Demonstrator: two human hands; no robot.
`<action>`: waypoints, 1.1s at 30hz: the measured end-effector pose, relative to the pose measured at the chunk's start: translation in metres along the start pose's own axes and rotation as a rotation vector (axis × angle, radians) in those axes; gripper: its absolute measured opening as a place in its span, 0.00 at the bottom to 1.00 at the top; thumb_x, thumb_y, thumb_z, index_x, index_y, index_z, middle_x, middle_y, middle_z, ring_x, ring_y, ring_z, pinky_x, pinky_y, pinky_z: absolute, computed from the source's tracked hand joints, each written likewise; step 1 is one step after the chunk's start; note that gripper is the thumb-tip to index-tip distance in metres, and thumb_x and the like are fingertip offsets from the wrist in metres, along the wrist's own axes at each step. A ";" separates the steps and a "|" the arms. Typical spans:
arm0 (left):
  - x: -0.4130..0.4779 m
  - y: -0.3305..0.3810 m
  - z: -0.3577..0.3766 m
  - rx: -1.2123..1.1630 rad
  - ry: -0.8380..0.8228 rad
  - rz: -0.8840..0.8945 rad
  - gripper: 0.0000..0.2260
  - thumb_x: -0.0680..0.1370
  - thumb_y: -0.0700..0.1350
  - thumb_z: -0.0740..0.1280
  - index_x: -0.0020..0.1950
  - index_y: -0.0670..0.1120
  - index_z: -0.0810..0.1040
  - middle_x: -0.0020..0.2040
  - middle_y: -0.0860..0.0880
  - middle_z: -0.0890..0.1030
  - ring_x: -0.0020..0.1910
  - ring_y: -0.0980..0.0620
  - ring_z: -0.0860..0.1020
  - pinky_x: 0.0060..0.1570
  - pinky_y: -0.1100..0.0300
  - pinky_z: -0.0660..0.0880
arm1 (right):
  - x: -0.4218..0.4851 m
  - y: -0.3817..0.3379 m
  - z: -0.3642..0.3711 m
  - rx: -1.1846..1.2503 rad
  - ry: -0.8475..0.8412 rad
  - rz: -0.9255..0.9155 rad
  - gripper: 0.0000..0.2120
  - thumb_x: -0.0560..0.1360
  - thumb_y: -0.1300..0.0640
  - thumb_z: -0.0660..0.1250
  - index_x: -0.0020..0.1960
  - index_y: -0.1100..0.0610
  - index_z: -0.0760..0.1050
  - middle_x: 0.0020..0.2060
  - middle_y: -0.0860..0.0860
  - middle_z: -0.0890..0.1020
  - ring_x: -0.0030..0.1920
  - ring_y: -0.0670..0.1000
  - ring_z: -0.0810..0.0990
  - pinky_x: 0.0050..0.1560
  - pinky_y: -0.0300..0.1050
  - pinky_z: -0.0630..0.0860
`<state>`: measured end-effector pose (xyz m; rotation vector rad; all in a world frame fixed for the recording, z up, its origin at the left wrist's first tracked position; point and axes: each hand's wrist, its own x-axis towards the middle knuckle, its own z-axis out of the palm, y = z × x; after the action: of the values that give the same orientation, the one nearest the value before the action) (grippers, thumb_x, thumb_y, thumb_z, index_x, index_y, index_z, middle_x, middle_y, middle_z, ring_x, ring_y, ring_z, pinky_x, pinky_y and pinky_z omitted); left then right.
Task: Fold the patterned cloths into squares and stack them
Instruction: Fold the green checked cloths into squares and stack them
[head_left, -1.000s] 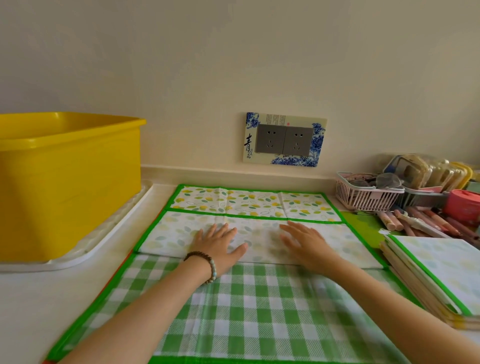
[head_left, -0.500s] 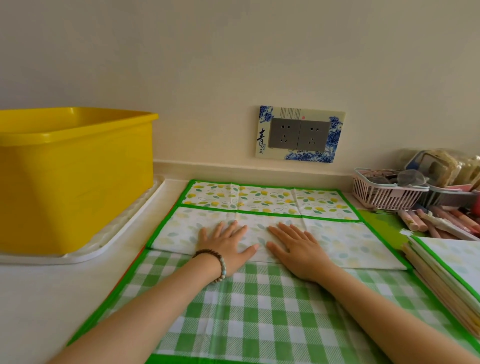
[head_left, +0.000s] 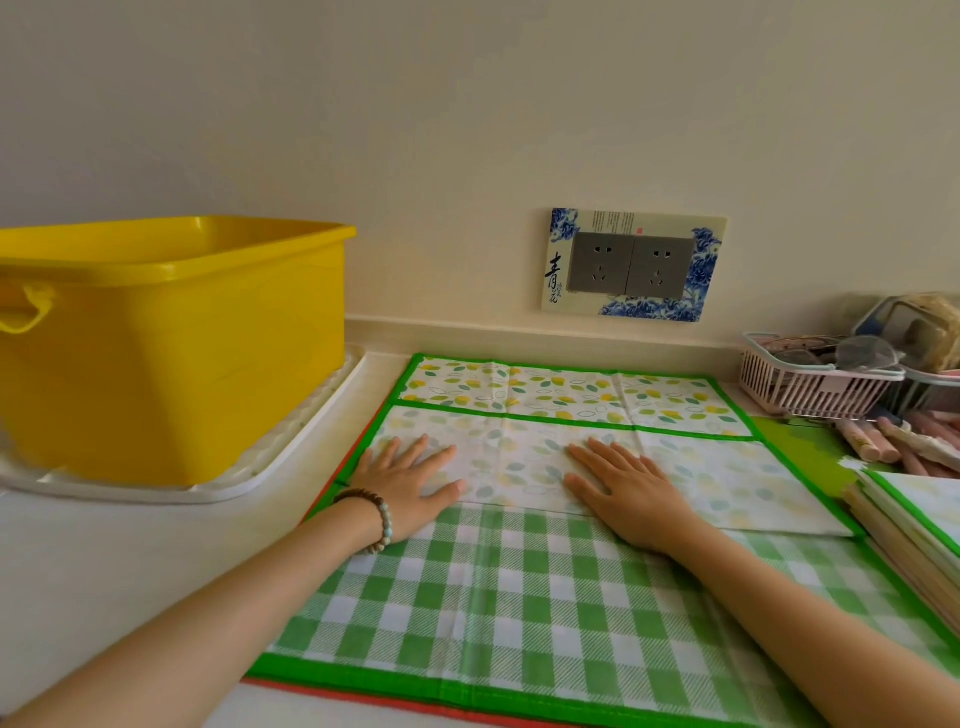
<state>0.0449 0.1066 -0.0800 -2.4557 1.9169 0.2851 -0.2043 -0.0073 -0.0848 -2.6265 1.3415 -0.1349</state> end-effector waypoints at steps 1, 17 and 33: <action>0.000 0.001 -0.002 -0.003 -0.017 -0.002 0.28 0.76 0.68 0.42 0.75 0.64 0.42 0.77 0.55 0.39 0.76 0.47 0.39 0.73 0.45 0.39 | 0.000 0.000 -0.001 0.008 0.005 -0.001 0.28 0.78 0.35 0.44 0.76 0.41 0.47 0.77 0.43 0.49 0.76 0.46 0.46 0.75 0.48 0.41; -0.008 0.051 -0.035 0.036 0.089 0.425 0.18 0.79 0.56 0.60 0.67 0.54 0.71 0.67 0.54 0.72 0.63 0.55 0.71 0.63 0.57 0.69 | -0.066 0.038 -0.043 0.222 -0.007 -0.096 0.15 0.76 0.44 0.62 0.62 0.40 0.73 0.63 0.37 0.74 0.63 0.40 0.71 0.67 0.38 0.65; -0.019 0.047 -0.049 -0.107 0.187 0.361 0.12 0.80 0.51 0.60 0.59 0.51 0.80 0.57 0.54 0.81 0.54 0.55 0.77 0.56 0.60 0.73 | -0.072 0.039 -0.052 0.099 0.093 -0.071 0.13 0.77 0.49 0.63 0.59 0.50 0.78 0.57 0.45 0.81 0.56 0.45 0.78 0.59 0.38 0.72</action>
<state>0.0020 0.1072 -0.0246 -2.2525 2.4856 0.1686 -0.2862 0.0216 -0.0416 -2.6144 1.2350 -0.3298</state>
